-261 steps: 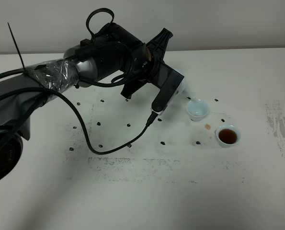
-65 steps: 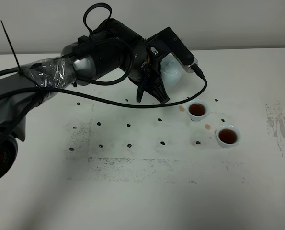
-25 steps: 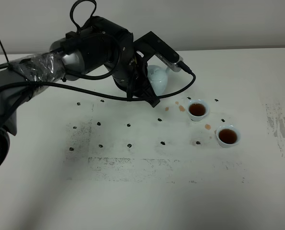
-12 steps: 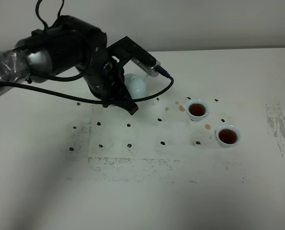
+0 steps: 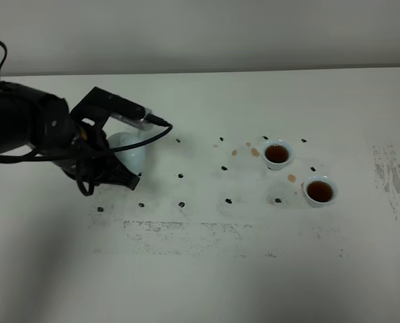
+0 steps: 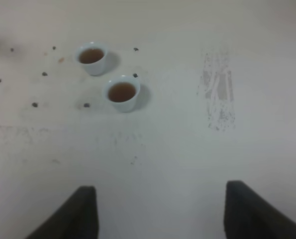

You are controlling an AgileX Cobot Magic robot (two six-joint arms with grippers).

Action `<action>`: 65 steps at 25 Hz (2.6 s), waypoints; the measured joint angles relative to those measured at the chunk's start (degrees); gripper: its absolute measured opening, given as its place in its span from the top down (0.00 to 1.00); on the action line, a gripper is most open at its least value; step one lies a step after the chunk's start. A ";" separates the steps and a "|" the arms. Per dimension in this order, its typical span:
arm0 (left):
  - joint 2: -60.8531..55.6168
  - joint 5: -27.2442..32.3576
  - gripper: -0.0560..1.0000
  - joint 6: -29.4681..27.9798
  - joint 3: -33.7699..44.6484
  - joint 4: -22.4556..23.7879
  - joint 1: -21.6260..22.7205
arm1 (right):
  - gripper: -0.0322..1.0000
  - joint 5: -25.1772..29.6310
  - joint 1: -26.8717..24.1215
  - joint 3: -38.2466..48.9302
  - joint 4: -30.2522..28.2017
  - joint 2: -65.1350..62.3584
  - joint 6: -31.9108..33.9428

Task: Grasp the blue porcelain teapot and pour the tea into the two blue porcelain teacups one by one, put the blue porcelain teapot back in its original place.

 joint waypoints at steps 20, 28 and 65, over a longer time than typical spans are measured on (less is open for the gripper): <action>-2.66 -14.59 0.91 -1.44 10.76 1.31 5.96 | 0.46 0.00 0.00 0.00 0.11 0.00 0.00; 0.21 -16.86 0.91 -0.45 10.76 1.37 5.96 | 0.46 0.00 0.00 0.00 0.11 0.00 0.00; 2.05 -13.78 0.53 -1.61 10.76 1.34 5.96 | 0.46 0.00 0.00 0.00 0.16 0.00 0.00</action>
